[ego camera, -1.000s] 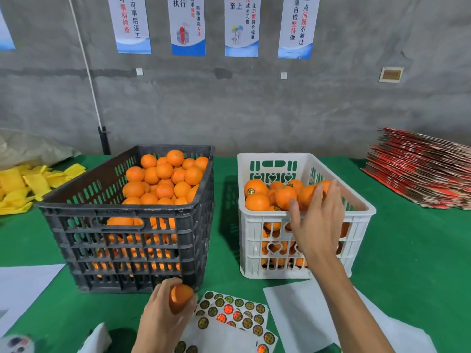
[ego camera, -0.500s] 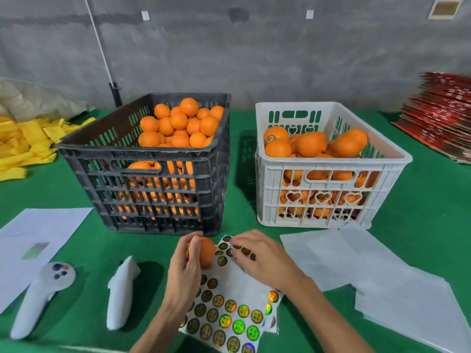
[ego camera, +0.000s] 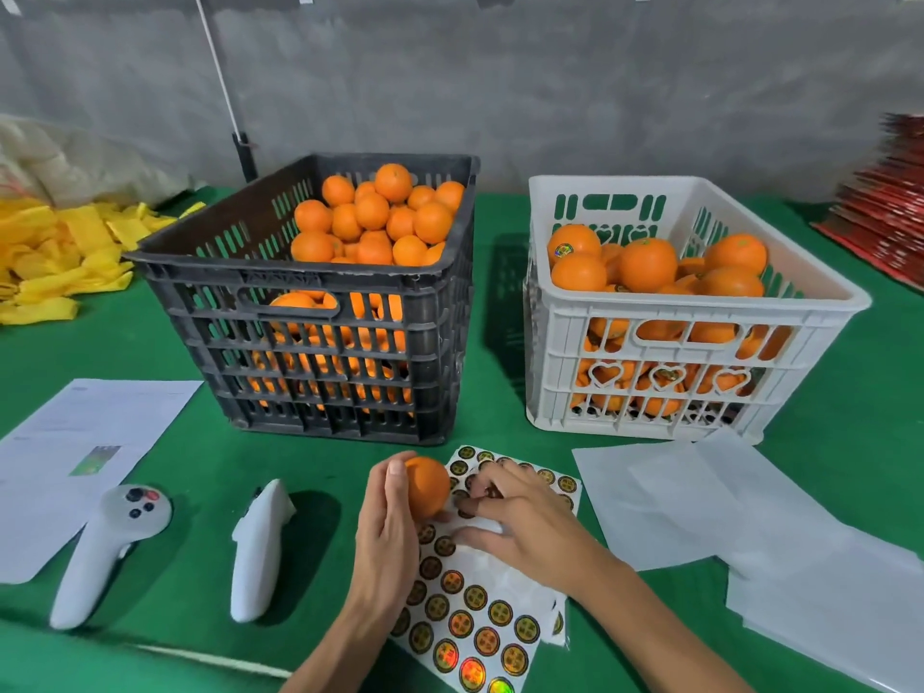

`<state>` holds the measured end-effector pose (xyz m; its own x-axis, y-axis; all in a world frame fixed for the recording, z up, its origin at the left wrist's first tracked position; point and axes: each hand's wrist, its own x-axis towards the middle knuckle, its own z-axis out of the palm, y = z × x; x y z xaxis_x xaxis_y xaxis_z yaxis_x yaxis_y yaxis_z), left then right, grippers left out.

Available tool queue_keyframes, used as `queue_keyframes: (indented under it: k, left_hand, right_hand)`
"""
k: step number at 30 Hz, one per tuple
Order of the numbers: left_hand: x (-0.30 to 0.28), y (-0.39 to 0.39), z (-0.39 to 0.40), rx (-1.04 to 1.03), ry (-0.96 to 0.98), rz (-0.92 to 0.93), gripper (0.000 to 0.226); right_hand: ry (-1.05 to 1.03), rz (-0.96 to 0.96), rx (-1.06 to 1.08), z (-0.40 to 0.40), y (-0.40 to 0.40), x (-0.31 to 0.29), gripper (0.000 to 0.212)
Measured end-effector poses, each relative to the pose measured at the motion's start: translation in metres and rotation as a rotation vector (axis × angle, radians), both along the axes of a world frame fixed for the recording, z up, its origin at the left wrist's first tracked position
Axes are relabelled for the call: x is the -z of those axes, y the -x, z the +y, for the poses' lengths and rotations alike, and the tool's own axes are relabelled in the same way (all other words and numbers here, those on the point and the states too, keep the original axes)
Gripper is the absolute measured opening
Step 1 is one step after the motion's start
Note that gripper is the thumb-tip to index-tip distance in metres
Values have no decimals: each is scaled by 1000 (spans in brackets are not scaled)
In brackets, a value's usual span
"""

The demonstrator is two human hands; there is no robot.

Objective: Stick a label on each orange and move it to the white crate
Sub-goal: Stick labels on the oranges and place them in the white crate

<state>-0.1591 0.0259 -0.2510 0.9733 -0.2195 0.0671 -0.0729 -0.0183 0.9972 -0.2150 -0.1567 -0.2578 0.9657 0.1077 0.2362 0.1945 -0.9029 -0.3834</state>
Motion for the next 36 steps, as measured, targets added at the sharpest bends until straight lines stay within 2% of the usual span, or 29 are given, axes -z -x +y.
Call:
queue_keyframes:
  k: [4,13,17,22,27,30,33,36]
  left_hand:
    - [0,3,-1,8,10,10,36]
    - [8,5,0,48,-58,28,35]
    - [8,5,2,50,-82,22,45]
    - [-1,8,3,84,-110,-28,41]
    - [-5,9,7,71,-106,-53,46]
    - [-2,7,7,54,-94,-43,44]
    - [-1,7,8,64,-83,-41,45]
    - [-3,8,8,73,-78,-50,42]
  right_hand:
    - [-231,35,47,0,0,-2,41]
    - [-423,146,70,-5,-1,-8,29]
    - [-382,148,71,-5,2,-7,35]
    - [-92,114,71,-6,1,-7,51]
    - [-65,62,168,-4,3,-7,67]
    - [-46,114,279,-3,3,-12,78]
    - [-160,157,306,0,3,-17,69]
    - [-351,185,337,3,2,-20,49]
